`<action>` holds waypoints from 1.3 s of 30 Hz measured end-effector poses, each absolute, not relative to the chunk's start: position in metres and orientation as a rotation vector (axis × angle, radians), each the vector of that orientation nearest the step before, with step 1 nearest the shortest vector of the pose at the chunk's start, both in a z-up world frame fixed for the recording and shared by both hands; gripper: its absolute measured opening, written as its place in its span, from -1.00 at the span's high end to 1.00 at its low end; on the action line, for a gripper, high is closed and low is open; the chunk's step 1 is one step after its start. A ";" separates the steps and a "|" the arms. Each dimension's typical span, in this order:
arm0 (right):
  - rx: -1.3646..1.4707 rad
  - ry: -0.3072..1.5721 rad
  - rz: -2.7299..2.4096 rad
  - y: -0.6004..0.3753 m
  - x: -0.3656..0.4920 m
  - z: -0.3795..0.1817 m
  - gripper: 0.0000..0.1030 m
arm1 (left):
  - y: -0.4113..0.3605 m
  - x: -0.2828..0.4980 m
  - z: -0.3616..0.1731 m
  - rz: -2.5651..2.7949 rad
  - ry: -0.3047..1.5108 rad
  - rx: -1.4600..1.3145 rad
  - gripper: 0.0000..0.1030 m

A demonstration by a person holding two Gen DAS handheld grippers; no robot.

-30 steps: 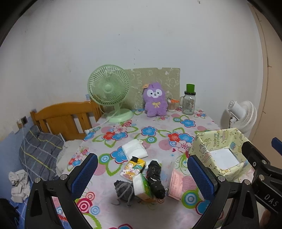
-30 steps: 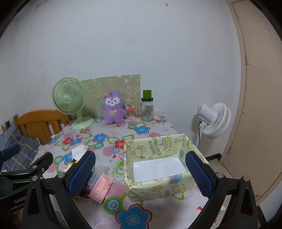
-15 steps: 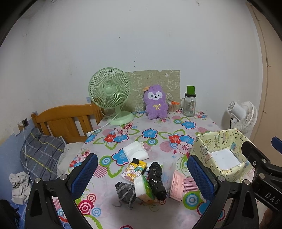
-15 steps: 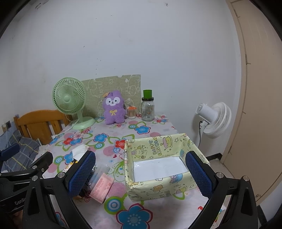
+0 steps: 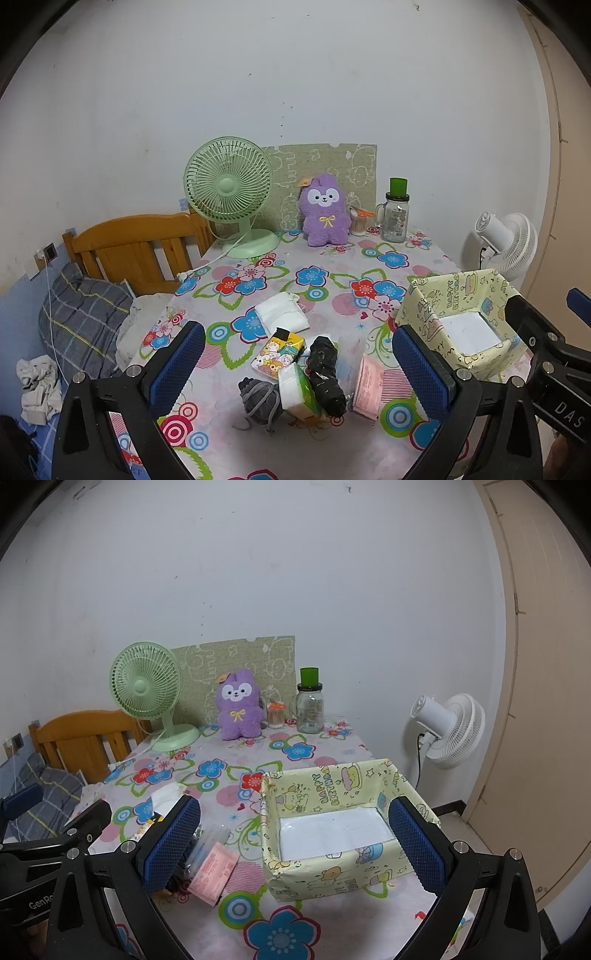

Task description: Organize soft objects

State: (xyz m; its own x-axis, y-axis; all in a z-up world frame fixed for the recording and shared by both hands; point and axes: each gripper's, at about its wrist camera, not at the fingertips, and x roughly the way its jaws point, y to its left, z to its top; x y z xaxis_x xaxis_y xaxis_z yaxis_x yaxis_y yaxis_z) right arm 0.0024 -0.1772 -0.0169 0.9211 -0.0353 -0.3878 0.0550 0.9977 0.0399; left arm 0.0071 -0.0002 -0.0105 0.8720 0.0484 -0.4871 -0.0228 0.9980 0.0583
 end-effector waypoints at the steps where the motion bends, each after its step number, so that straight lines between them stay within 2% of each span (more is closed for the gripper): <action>1: 0.052 0.398 -0.044 -0.177 0.002 -0.017 -1.00 | 0.000 0.007 -0.010 0.036 0.509 0.051 -0.98; 39: 0.047 0.370 -0.052 -0.179 -0.001 -0.012 -1.00 | 0.002 0.005 -0.010 0.001 0.498 0.020 -0.98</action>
State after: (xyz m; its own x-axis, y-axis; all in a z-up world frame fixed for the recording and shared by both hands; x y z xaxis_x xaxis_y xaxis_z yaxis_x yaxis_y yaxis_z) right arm -0.0012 -0.1785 -0.0121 0.9309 -0.0426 -0.3627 0.0598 0.9976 0.0362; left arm 0.0048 0.0019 -0.0102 0.8787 0.0063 -0.4773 0.0037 0.9998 0.0200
